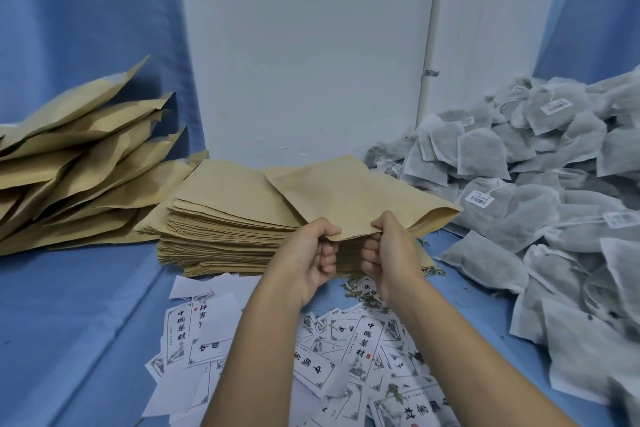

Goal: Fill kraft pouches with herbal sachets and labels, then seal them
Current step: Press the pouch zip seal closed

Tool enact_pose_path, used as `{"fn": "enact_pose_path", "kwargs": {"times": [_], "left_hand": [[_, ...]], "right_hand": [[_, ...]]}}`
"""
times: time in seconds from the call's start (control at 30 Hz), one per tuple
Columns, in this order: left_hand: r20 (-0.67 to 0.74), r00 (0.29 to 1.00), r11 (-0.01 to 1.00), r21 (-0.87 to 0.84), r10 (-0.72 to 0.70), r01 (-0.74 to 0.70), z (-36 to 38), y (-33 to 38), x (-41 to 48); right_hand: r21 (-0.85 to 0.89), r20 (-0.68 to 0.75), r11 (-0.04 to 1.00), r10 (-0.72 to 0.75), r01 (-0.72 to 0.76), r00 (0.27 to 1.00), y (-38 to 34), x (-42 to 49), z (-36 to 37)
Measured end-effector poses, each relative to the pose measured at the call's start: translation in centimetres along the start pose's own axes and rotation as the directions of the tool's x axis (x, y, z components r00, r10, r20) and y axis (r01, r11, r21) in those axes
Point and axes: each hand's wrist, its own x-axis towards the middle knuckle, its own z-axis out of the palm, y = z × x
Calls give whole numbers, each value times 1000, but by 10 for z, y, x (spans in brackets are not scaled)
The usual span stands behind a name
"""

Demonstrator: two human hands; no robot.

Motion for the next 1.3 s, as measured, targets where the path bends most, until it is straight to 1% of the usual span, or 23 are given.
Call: {"fn": "enact_pose_path", "kwargs": {"times": [0.13, 0.2, 0.23, 0.27, 0.3, 0.33, 0.37, 0.43, 0.47, 0.57, 0.63, 0.73, 0.8, 0.87, 0.93, 1.0, 1.07, 1.13, 1.2, 1.23, 1.3], "left_hand": [[-9, 1000, 999, -30, -23, 23, -4, 2, 0], [-87, 996, 997, -67, 19, -24, -2, 1, 1], [-169, 983, 994, -58, 76, -87, 1, -1, 1], [-271, 949, 985, -15, 160, -170, 5, -4, 2], [-364, 897, 966, 38, 250, -254, 10, -7, 2], [-417, 853, 947, 65, 314, -316, 15, -10, 1], [-434, 839, 940, 59, 328, -337, 19, -13, 1], [-406, 871, 954, 5, 277, -301, 24, -16, 0], [-399, 880, 959, -7, 257, -283, 24, -15, 0], [-421, 866, 959, 33, 270, -283, 20, -10, 2], [-396, 878, 960, 33, 268, -278, 21, -12, 2], [-290, 928, 972, 50, 232, -228, 26, -15, -1], [-263, 935, 972, 81, 236, -222, 27, -12, -3], [-307, 917, 967, 82, 254, -240, 26, -10, -2], [-316, 916, 968, 66, 249, -241, 24, -10, -3], [-266, 939, 976, 48, 216, -211, 24, -12, -5], [-205, 959, 981, 43, 194, -189, 26, -12, -9], [-235, 950, 977, 5, 208, -212, 23, -9, -7], [-292, 931, 972, -14, 221, -235, 18, -8, -3], [-295, 932, 974, -13, 212, -225, 17, -9, -2], [-250, 953, 984, 5, 174, -179, 18, -11, -4]], "right_hand": [[28, -25, 1000, -7, 8, 1000, -3, 2, -3], [38, 1, 999, 5, -5, 1000, -1, 1, -1], [38, 30, 999, 19, -20, 999, 1, 0, 1], [34, 63, 999, 33, -35, 997, 3, -1, 3], [28, 94, 998, 45, -48, 995, 4, -4, 6], [17, 126, 998, 56, -58, 990, 6, -6, 9], [-2, 158, 998, 67, -67, 985, 7, -8, 12], [-40, 206, 995, 94, -88, 974, 8, -12, 14], [-28, 209, 994, 105, -102, 972, 8, -13, 14], [112, 127, 987, 97, -112, 987, 6, -10, 11], [161, 113, 981, 85, -103, 990, 5, -8, 10], [103, 186, 987, 99, -120, 978, 5, -9, 9], [96, 223, 985, 122, -146, 967, 4, -10, 9], [157, 195, 976, 120, -152, 973, 4, -8, 8], [182, 152, 974, 105, -133, 983, 5, -6, 9], [132, 158, 983, 110, -132, 981, 6, -7, 10], [66, 194, 987, 130, -146, 972, 7, -10, 10], [63, 215, 984, 152, -169, 965, 6, -12, 10], [125, 151, 979, 143, -162, 978, 6, -10, 10], [132, 116, 981, 127, -142, 985, 7, -10, 11], [96, 111, 989, 105, -116, 988, 9, -11, 12]]}}
